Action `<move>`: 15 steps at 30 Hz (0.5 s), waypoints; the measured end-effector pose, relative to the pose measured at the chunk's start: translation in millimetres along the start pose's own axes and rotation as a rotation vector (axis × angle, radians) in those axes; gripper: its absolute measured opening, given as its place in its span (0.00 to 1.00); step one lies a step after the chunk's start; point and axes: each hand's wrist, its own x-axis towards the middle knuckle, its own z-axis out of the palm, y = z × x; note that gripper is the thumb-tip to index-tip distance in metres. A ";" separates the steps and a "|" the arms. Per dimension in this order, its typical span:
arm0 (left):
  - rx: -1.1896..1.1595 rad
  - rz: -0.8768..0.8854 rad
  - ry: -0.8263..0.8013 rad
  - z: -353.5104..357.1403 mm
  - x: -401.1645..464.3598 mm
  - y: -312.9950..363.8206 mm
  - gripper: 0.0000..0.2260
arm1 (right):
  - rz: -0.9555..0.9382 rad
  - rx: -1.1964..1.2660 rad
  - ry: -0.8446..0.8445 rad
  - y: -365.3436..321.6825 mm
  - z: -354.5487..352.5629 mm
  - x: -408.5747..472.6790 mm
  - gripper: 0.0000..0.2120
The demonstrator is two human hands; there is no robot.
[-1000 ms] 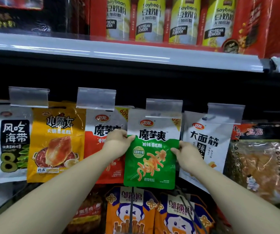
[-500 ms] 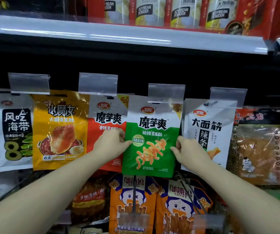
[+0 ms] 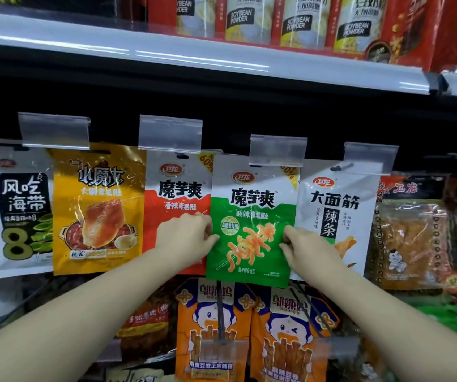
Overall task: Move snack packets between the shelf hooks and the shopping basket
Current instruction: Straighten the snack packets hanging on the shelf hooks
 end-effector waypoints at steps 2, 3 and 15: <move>0.035 0.032 0.007 1.5 -2.0 -2.4 0.12 | 0.005 0.001 0.002 -2.2 -1.1 -2.9 0.07; 0.046 0.047 0.007 2.6 -3.1 -3.6 0.13 | 0.010 0.002 0.004 -2.9 -1.4 -4.9 0.07; 0.246 0.325 -0.038 -5.6 -1.1 17.7 0.16 | 0.036 -0.298 0.220 35.7 -45.6 -49.2 0.10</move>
